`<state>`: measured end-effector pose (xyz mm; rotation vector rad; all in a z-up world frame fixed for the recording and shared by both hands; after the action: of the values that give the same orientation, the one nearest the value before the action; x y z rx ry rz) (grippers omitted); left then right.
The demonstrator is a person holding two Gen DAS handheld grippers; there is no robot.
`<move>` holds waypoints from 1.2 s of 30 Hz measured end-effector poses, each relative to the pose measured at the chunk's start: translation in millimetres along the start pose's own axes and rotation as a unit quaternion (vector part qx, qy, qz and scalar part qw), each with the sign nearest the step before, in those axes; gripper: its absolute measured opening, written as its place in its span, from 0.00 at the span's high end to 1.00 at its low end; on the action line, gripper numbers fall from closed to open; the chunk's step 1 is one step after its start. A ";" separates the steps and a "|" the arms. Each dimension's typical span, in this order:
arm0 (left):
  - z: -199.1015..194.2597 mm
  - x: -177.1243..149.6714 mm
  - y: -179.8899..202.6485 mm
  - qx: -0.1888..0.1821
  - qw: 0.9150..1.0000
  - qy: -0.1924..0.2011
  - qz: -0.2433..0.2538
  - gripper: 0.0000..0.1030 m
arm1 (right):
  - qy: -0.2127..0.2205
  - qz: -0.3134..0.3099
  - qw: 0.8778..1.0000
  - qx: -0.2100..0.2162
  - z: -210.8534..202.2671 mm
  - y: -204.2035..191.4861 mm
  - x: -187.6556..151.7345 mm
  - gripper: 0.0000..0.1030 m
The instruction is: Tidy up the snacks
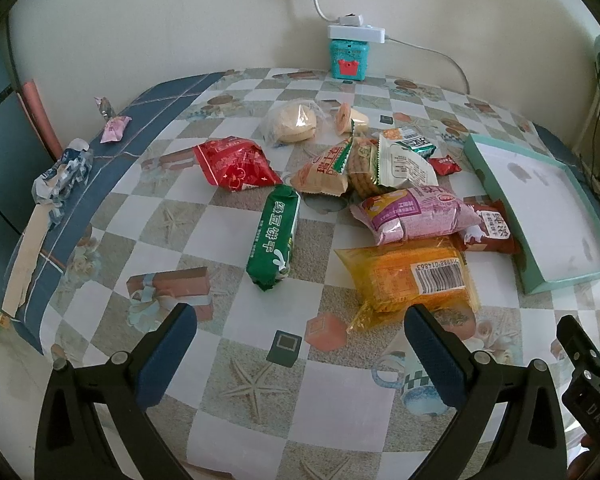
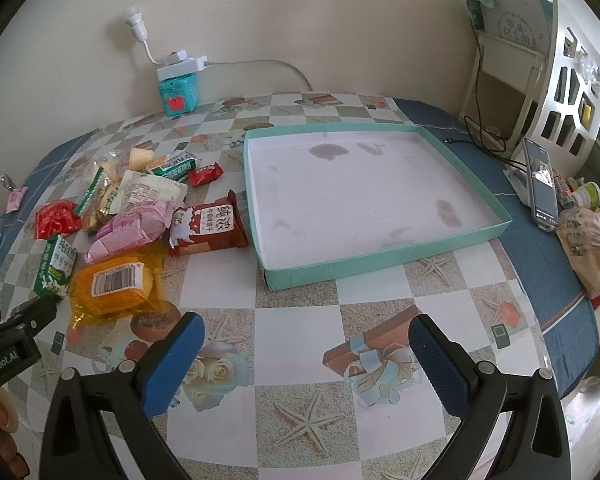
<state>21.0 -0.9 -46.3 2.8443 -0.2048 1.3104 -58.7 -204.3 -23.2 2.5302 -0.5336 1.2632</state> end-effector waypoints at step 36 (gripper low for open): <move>80.1 27.0 -66.9 -0.041 0.993 -0.095 -0.048 0.00 | -0.069 -0.077 0.981 0.166 37.3 -154.4 9.1 0.00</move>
<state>106.9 57.6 -74.6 2.8684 -0.1162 0.9906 39.9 -82.0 -48.5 2.8830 -0.1564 1.2116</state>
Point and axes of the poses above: each gripper's, at about its wrist camera, not at the fingertips, and z roughly the way its jaws point, y to its right, x to its top, the point moved 5 cm from there along z, roughly the way its jaws point, and after that the axes turned 15 degrees about y, right-handed, at the moved point
